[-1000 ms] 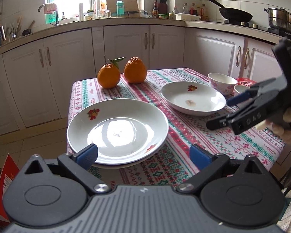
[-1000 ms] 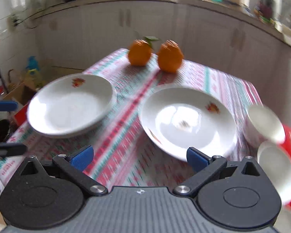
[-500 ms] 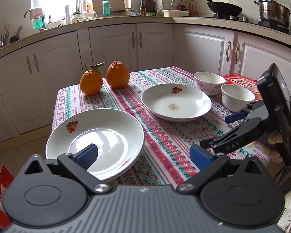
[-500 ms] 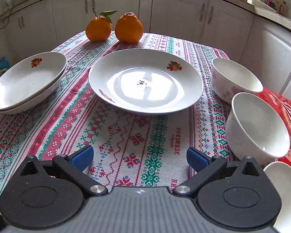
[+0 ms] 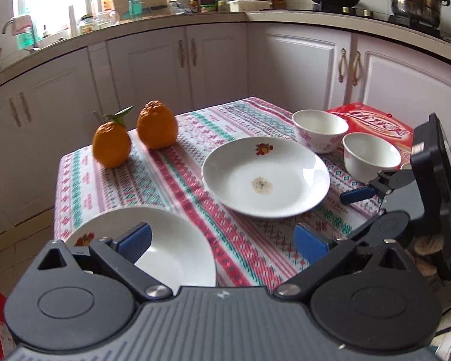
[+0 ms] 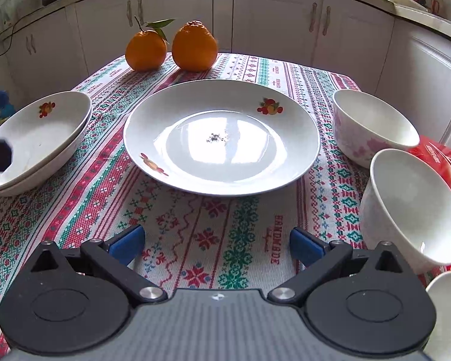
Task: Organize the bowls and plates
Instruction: 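Move the left gripper toward the rim of the stained white plate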
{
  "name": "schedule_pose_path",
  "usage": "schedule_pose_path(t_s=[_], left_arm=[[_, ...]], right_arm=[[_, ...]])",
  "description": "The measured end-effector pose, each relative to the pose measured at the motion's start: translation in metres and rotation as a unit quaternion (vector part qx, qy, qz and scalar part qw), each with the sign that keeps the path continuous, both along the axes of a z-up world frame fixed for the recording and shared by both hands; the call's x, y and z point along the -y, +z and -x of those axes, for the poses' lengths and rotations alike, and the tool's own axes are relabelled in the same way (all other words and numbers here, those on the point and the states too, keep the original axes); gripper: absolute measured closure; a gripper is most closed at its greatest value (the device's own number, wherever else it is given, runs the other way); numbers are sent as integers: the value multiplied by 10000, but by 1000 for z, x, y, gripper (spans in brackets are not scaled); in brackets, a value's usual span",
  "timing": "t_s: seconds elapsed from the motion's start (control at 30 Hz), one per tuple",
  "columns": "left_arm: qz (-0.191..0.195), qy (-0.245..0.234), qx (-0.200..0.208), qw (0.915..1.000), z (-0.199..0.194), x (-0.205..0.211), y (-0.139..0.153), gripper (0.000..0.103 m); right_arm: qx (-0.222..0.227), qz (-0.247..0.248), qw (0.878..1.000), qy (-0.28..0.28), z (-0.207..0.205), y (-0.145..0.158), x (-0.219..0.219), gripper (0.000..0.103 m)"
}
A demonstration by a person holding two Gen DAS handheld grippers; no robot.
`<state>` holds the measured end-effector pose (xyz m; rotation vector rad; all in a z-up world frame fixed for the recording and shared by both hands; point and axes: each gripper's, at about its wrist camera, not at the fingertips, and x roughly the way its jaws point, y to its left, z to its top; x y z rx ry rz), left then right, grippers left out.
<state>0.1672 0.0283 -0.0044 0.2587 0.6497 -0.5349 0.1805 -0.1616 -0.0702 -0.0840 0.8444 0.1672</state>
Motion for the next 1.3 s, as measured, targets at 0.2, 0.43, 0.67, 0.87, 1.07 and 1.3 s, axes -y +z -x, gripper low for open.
schedule_pose_path(t_s=[0.2, 0.43, 0.67, 0.87, 1.07, 1.3], left_arm=[[-10, -483, -126, 9988, -43, 25, 9, 2], [-321, -971, -289, 9943, -91, 61, 0, 2], [-374, -1180, -620, 9904, -140, 81, -15, 3], [-459, -1292, -1084, 9846, -174, 93, -33, 5], [-531, -1352, -1427, 9790, -197, 101, -48, 8], [-614, -1494, -1667, 9727, -206, 108, -57, 18]], right_arm=[[73, -19, 10000, 64, -7, -2, 2, 0], [64, -13, 10000, -25, -19, -3, 0, 0], [68, -5, 10000, 5, -28, -4, -2, 0], [91, -17, 10000, 29, -29, -4, -2, 0], [85, -5, 10000, 3, -30, -5, -1, 0], [97, 7, 9999, -53, -30, -4, -1, 1]])
